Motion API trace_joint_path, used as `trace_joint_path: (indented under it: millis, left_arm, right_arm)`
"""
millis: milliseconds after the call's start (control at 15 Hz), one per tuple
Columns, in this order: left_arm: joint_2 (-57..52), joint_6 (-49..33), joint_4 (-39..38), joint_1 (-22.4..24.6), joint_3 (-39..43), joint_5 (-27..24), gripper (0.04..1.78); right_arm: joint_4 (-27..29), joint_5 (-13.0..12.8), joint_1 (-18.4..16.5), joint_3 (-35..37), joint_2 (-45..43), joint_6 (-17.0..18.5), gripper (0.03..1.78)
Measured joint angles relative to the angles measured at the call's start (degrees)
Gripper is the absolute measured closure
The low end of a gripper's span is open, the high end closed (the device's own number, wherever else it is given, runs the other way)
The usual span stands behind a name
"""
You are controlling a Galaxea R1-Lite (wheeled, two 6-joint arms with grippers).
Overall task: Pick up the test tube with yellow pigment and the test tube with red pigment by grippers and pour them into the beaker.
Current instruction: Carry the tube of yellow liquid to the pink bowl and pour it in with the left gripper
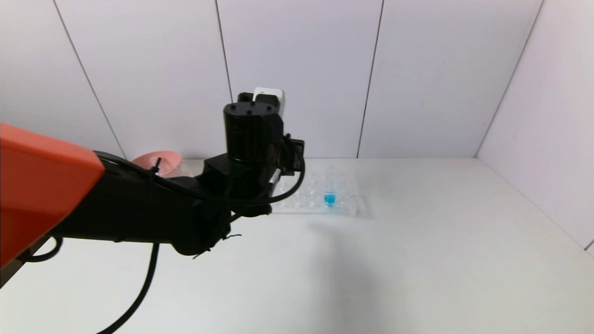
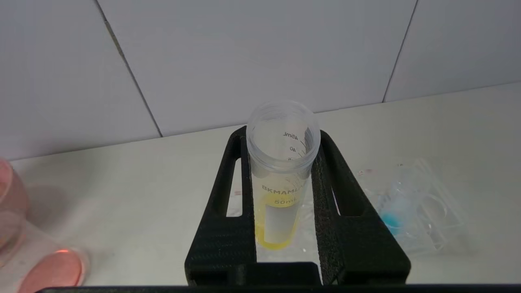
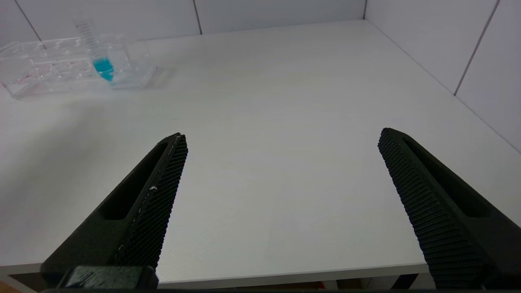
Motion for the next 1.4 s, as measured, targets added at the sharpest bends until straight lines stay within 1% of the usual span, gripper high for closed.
trace_joint_path:
  millis: [133, 267, 333, 533, 733, 867, 1000, 1067, 1200, 1400]
  left_arm:
    - [-5.1, 0.6, 0.4, 4.4, 5.3, -5.7, 1.40]
    - [-10.8, 1.1, 1.5, 10.9, 10.8, -12.4, 1.40]
    - [-13.4, 1.2, 2.4, 14.6, 13.2, -16.1, 1.40]
    - [-20.8, 1.3, 6.9, 27.1, 17.9, -29.5, 1.40]
    - [-25.5, 2.1, 12.2, 41.3, 19.4, -44.1, 1.40]
    - [-26.5, 4.8, 14.7, 50.8, 19.0, -53.7, 1.40]
    - [-25.4, 8.7, 19.0, 57.7, 15.6, -61.7, 1.40]
    - [-24.3, 10.7, 21.9, 59.4, 13.0, -63.8, 1.40]
    - [-21.4, 15.4, 28.3, 61.4, 6.6, -64.7, 1.40]
    - [-16.8, 23.2, 41.8, 61.9, -4.9, -64.9, 1.40]
  right_arm:
    - [0.0, 0.0, 0.0, 0.0, 0.0, 0.0, 0.10]
    - [0.0, 0.0, 0.0, 0.0, 0.0, 0.0, 0.10]
    - [0.0, 0.0, 0.0, 0.0, 0.0, 0.0, 0.10]
    - [0.0, 0.0, 0.0, 0.0, 0.0, 0.0, 0.10]
    - [0.0, 0.0, 0.0, 0.0, 0.0, 0.0, 0.10]
    - [0.0, 0.0, 0.0, 0.0, 0.0, 0.0, 0.10]
    - [0.0, 0.0, 0.0, 0.0, 0.0, 0.0, 0.10]
    - [0.0, 0.0, 0.0, 0.0, 0.0, 0.0, 0.10]
    - [0.0, 0.0, 0.0, 0.0, 0.0, 0.0, 0.10]
    - [0.0, 0.0, 0.0, 0.0, 0.0, 0.0, 0.10]
